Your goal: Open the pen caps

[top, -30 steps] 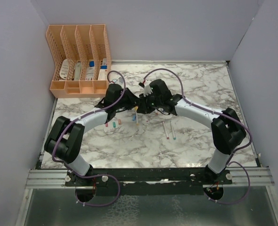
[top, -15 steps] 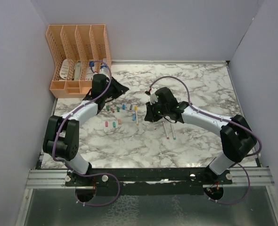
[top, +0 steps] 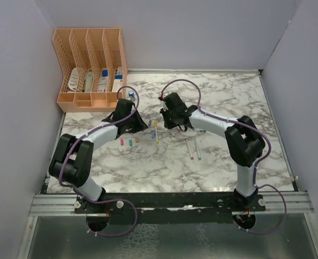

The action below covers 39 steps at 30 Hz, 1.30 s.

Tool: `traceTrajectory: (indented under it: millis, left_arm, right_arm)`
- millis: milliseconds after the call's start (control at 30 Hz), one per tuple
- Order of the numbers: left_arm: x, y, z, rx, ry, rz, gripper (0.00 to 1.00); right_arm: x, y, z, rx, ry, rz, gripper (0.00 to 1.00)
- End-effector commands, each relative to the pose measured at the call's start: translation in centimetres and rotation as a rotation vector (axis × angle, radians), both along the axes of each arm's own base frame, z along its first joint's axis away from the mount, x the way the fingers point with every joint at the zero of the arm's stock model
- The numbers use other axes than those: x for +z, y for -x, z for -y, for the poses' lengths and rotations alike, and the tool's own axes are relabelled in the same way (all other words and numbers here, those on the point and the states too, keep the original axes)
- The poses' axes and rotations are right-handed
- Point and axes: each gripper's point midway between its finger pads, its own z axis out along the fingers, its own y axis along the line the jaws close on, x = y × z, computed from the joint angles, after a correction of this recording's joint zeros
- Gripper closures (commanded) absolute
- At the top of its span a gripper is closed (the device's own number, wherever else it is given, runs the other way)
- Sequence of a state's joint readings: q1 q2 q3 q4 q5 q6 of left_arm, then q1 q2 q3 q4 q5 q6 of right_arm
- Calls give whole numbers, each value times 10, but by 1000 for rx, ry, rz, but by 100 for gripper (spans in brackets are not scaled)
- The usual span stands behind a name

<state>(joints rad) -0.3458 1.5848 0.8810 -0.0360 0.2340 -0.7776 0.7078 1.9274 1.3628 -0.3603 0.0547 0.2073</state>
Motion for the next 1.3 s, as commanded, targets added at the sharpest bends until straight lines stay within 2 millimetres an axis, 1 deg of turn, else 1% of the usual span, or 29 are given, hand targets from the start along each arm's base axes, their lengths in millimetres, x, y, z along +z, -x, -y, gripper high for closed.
traceTrajectory:
  millis: [0,133,367,500,667,733,767,867,1000,1067,1200,1267]
  left_arm:
    - [-9,14,-15,-10,-126,-3,100]
    - [-23,23,-18,-18,-159,-34,100]
    - [-40,28,-23,-22,-193,-67,85]
    - [-44,28,-24,-20,-204,-72,78]
    - [-44,27,-25,-15,-210,-71,67]
    - [-42,26,-25,-11,-210,-68,64]
    - [-41,26,-25,-10,-209,-66,64]
    - [-32,24,-27,1,-210,-52,63]
    - [-8,19,-29,29,-201,2,55]
    - [8,16,-30,44,-192,37,49]
    - [36,15,-32,74,-163,109,35]
    - [45,15,-33,82,-151,132,28]
  right_arm:
    - [-6,-19,1,-30,82,32,99]
    - [-17,-24,0,-33,108,20,99]
    - [-33,-26,0,-34,130,-2,96]
    - [-37,-29,1,-40,133,-8,93]
    - [-41,-31,1,-40,135,-15,86]
    - [-42,-32,2,-42,134,-16,81]
    - [-42,-32,1,-41,133,-18,80]
    - [-39,-35,2,-46,130,-12,76]
    - [-29,-40,1,-55,120,9,59]
    - [-23,-42,0,-58,117,19,53]
    - [-5,-45,-2,-60,86,49,49]
    - [4,-44,-6,-36,62,60,46]
